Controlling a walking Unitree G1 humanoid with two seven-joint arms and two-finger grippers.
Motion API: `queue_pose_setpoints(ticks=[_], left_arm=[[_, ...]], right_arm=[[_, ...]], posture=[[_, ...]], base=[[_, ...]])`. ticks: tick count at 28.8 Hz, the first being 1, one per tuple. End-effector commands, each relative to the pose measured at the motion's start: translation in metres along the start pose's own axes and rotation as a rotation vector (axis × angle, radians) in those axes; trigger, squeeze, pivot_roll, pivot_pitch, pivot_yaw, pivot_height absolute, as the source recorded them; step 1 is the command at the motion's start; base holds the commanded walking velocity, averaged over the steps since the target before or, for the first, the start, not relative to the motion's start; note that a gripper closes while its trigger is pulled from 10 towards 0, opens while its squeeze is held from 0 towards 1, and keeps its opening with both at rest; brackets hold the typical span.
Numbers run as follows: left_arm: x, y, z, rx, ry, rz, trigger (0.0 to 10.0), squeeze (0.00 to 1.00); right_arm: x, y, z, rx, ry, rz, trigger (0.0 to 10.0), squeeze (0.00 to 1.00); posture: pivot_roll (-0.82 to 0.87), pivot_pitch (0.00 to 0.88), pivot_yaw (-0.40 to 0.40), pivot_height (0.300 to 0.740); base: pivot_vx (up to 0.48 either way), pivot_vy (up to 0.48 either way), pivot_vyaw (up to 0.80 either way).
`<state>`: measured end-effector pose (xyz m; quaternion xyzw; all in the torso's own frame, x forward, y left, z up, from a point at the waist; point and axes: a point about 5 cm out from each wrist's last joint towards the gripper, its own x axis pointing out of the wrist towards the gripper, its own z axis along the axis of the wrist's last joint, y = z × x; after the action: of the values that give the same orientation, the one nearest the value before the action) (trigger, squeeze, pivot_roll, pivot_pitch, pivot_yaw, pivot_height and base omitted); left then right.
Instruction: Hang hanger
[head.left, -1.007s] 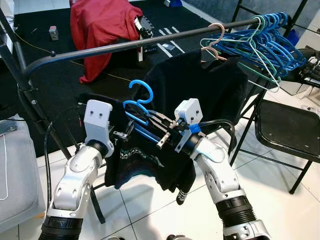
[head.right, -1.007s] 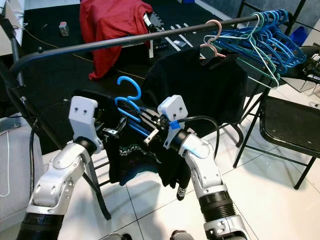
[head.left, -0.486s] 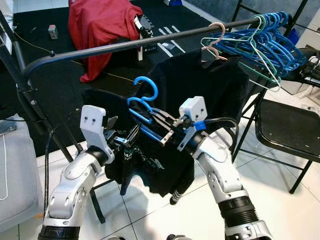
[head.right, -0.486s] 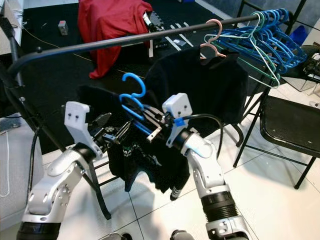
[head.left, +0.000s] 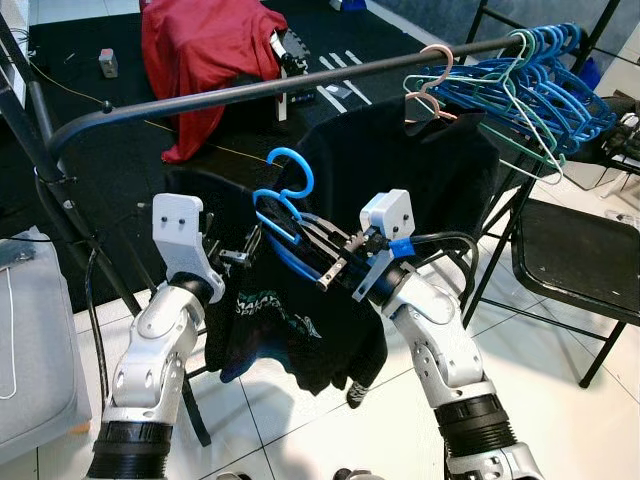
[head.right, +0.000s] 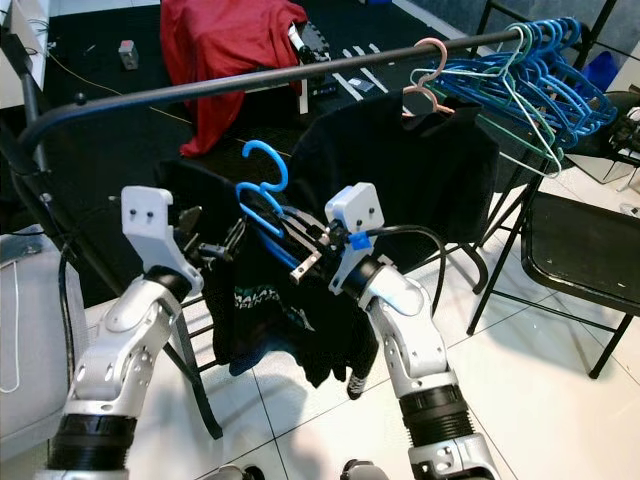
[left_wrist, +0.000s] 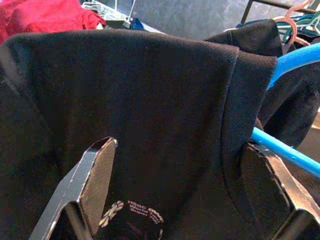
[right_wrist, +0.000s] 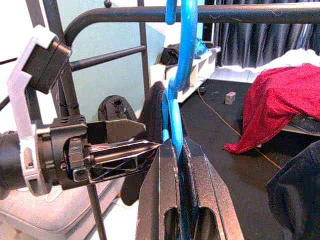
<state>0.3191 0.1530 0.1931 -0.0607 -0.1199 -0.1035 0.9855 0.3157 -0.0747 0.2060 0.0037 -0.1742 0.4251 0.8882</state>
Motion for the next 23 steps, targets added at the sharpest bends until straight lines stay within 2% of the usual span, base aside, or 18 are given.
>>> queue_pose_setpoints(ticks=[1,2,3,4,5,6,23], left_arm=[[0.002,-0.002,0.0,-0.027,-0.011,-0.001,10.0,0.0],[0.004,-0.002,0.001,-0.029,-0.015,-0.004,10.0,0.0],[0.008,-0.001,0.003,-0.03,-0.026,0.013,5.2,0.0],[0.008,-0.001,0.003,-0.03,-0.026,0.013,5.2,0.0],[0.012,0.001,0.004,-0.022,-0.039,0.044,3.1,0.0],[0.013,0.002,0.005,-0.016,-0.046,0.055,0.1,0.0],[0.016,0.007,0.012,-0.009,-0.112,0.08,0.0,0.0]], right_arm=[[0.0,0.006,0.001,0.012,-0.01,0.019,0.0,0.0],[0.0,0.008,0.0,0.015,-0.01,0.022,0.0,0.0],[0.001,0.011,-0.001,0.02,-0.009,0.027,0.0,0.0],[0.001,0.011,-0.001,0.02,-0.009,0.027,0.0,0.0],[0.0,0.012,-0.001,0.022,-0.008,0.03,0.0,0.0],[0.0,0.013,-0.001,0.023,-0.007,0.031,0.0,0.0],[-0.001,0.016,-0.003,0.035,-0.004,0.03,0.0,0.0]], posture=[[-0.04,0.158,-0.005,0.74],[-0.05,0.156,-0.003,0.74],[-0.05,0.153,-0.002,0.74],[-0.05,0.153,-0.002,0.74],[-0.05,0.153,-0.002,0.74],[-0.05,0.15,-0.002,0.74],[-0.04,0.128,-0.002,0.74]], base=[[0.0,0.0,0.0],[0.0,0.0,0.0],[0.0,0.0,0.0],[0.0,0.0,0.0],[0.0,0.0,0.0],[0.0,0.0,0.0],[0.0,0.0,0.0]])
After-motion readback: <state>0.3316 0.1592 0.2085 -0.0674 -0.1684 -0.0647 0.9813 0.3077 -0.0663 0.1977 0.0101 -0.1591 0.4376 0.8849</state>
